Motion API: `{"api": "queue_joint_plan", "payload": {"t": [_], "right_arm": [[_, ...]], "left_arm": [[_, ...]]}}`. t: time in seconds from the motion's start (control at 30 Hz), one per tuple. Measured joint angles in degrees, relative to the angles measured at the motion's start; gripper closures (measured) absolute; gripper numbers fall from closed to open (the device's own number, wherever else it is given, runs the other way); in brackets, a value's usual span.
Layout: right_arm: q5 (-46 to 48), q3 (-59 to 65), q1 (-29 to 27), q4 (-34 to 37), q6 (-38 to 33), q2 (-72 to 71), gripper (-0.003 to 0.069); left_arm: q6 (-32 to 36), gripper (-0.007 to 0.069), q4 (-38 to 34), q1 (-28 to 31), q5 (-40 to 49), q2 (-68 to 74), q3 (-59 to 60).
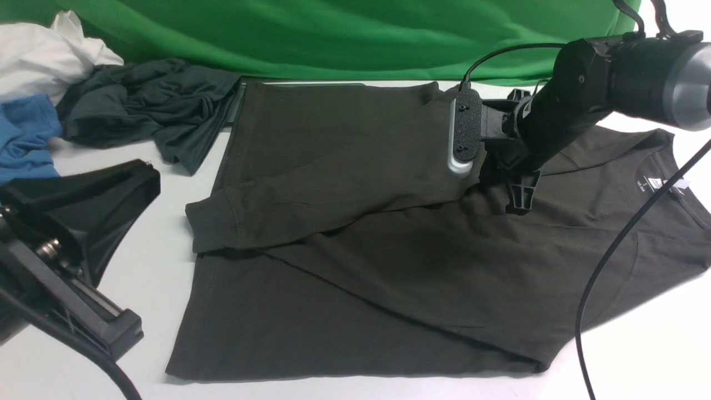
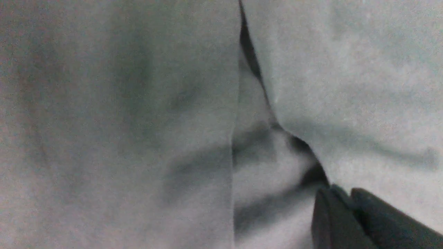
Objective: Fold a long-sleeved shirt on a white desktop.
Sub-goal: 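Grasp the near edge of the shirt at its hem and shoulder corners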
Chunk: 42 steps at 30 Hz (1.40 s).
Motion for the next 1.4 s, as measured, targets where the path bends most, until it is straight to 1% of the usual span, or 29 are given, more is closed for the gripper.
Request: {"api": "queue_joint_plan", "payload": {"t": [0.03, 0.1, 0.13, 0.17, 0.2, 0.23, 0.27, 0.33, 0.4, 0.47, 0.5, 0.53, 0.6, 0.67, 0.7, 0.73, 0.77, 0.8, 0.87, 0.93, 0.97, 1.03, 1.13, 1.2, 1.23, 1.27, 1.33, 1.37, 1.4], "right_arm": [[0.09, 0.00, 0.00, 0.00, 0.50, 0.00, 0.0547], [0.97, 0.00, 0.00, -0.14, 3.53, -0.56, 0.0449], [1.29, 0.00, 0.00, -0.15, 3.84, -0.65, 0.0428], [3.16, 0.00, 0.00, -0.32, 7.86, -2.04, 0.0358], [4.36, 0.00, 0.00, -0.40, 10.29, -2.94, 0.0331], [5.61, 0.00, 0.00, -0.40, 12.90, -4.03, 0.0323], [7.59, 0.00, -0.05, -0.44, 16.98, -5.93, 0.0323], [10.56, 0.00, -0.07, -0.57, 21.63, -8.78, 0.0356], [15.01, 0.08, -0.12, -0.57, 28.66, -12.65, 0.0437], [18.72, 1.59, 0.07, -0.57, 34.33, -17.44, 0.0501], [19.00, 1.84, 0.14, -0.57, 34.75, -17.91, 0.0506], [20.29, 3.58, 0.56, -0.64, 37.39, -20.90, 0.0530], [21.37, 8.61, 1.79, -0.71, 42.45, -27.93, 0.0538], [21.30, 10.32, 2.45, -0.71, 43.74, -30.18, 0.0538], [21.04, 13.75, 3.43, -0.71, 45.42, -34.26, 0.0538], [20.95, 14.58, 3.69, -0.65, 45.85, -35.97, 0.0538], [20.09, 18.22, 4.74, -0.59, 47.03, -40.86, 0.0538], [20.08, 18.62, 4.88, -0.59, 47.08, -41.37, 0.0538], [18.76, 22.63, 5.22, -0.48, 47.86, -46.48, 0.0536], [17.17, 26.69, 5.22, -0.44, 48.17, -51.16, 0.0533], [17.06, 27.27, 5.22, -0.44, 48.16, -51.47, 0.0533], [16.35, 29.10, 5.22, -0.44, 48.23, -53.41, 0.0531], [14.46, 32.54, 5.22, -0.44, 48.23, -56.40, 0.0525], [13.28, 34.03, 5.22, -0.44, 48.23, -56.79, 0.0521], [13.17, 34.03, 5.22, -0.44, 48.23, -56.79, 0.0521], [12.38, 34.56, 5.22, -0.44, 48.23, -56.79, 0.0515], [11.89, 34.92, 5.22, -0.44, 48.23, -56.79, 0.0512], [11.36, 35.08, 5.22, -0.44, 48.23, -56.79, 0.0508], [11.20, 35.08, 5.22, -0.44, 48.23, -56.79, 0.0506]], "left_arm": [[-0.22, 0.0609, 0.15, 0.00, 0.65, 0.06, 0.00], [-1.84, 0.0609, 0.36, 0.00, 4.24, 1.22, -0.11], [-1.99, 0.0609, 0.36, 0.00, 4.24, 1.22, -0.06], [-3.46, 0.0609, 0.36, 0.00, 9.80, 3.02, -1.22], [-3.99, 0.0609, 0.36, 0.00, 12.93, 4.13, -2.05], [-4.56, 0.0609, 0.36, 0.00, 16.36, 5.77, -3.04], [-5.01, 0.0609, 0.36, 0.00, 21.60, 7.60, -4.36], [-5.63, 0.0609, 0.36, 0.00, 27.83, 10.91, -6.46], [-5.94, 0.0609, 0.36, 0.00, 32.83, 15.20, -7.85], [-5.93, 0.0609, 0.36, 0.00, 35.04, 20.11, -8.06], [-5.93, 0.0609, 0.36, 0.00, 35.20, 20.57, -8.06], [-5.93, 0.0609, 0.36, 0.00, 36.08, 23.81, -8.06], [-5.93, 0.0609, 0.36, 0.24, 36.67, 29.51, -8.11], [-5.95, 0.0609, 0.36, 0.69, 36.73, 31.94, -8.11], [-5.95, 0.0609, 0.21, 1.97, 36.85, 34.73, -8.11], [-5.95, 0.0609, 0.21, 2.49, 36.85, 35.59, -8.11], [-5.95, 0.0607, 0.14, 5.95, 37.04, 39.44, -8.11], [-5.95, 0.0607, 0.14, 5.95, 37.01, 39.77, -8.11], [-5.95, 0.0602, -0.88, 11.16, 37.13, 42.58, -8.11], [-5.89, 0.0580, -4.21, 16.25, 35.84, 43.51, -8.11], [-5.89, 0.0580, -4.48, 16.25, 35.84, 43.58, -8.11], [-5.60, 0.0551, -6.03, 18.13, 35.06, 43.65, -8.22], [-4.81, 0.0449, -7.53, 19.07, 34.87, 43.70, -8.48], [-4.59, 0.0369, -7.05, 19.07, 34.71, 43.70, -8.48], [-4.59, 0.0352, -6.96, 19.07, 34.52, 43.70, -8.48], [-4.55, 0.0293, -6.30, 19.07, 33.57, 43.70, -8.48], [-4.55, 0.0239, -5.97, 19.07, 32.35, 43.70, -8.48], [-4.55, 0.0191, -6.05, 19.07, 31.34, 43.82, -8.48], [-4.55, 0.0163, -6.27, 19.07, 31.04, 43.99, -8.48]]}}
